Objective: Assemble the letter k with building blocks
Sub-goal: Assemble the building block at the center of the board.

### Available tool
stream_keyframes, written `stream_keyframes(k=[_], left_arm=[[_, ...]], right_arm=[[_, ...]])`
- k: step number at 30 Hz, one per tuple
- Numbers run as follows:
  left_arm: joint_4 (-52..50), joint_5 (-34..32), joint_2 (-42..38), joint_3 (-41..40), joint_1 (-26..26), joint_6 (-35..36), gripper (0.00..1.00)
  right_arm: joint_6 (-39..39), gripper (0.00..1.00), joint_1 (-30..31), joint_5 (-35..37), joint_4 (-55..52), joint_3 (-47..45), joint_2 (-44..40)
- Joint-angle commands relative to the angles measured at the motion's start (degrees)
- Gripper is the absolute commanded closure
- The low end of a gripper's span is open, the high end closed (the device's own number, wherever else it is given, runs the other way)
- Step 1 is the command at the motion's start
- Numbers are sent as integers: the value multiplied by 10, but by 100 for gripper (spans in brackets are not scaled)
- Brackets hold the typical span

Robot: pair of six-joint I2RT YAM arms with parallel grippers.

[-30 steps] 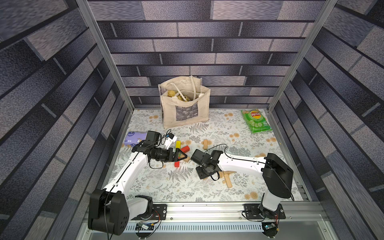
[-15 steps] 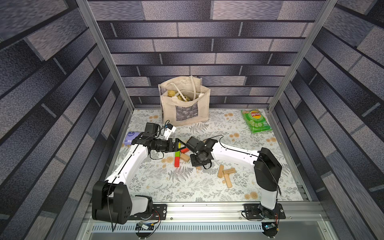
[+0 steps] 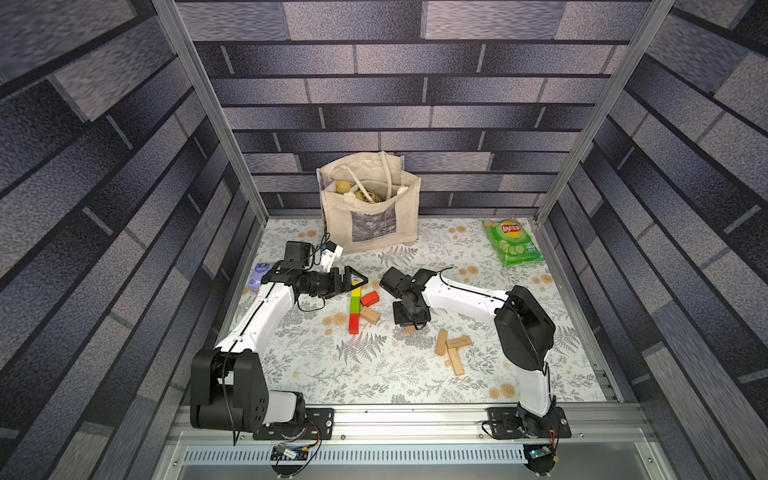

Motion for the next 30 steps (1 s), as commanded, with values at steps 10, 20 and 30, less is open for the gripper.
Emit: stream_keyframes(k=[10, 20, 30], left_arm=[[2, -20, -7, -10, -1, -8, 0], [2, -17, -6, -10, -1, -7, 0], [1, -16, -3, -8, -1, -6, 0]], right_arm=[[8, 87, -22, 4, -7, 8, 47], [3, 87, -37, -2, 15, 7, 60], [3, 86, -47, -6, 39, 9, 68]])
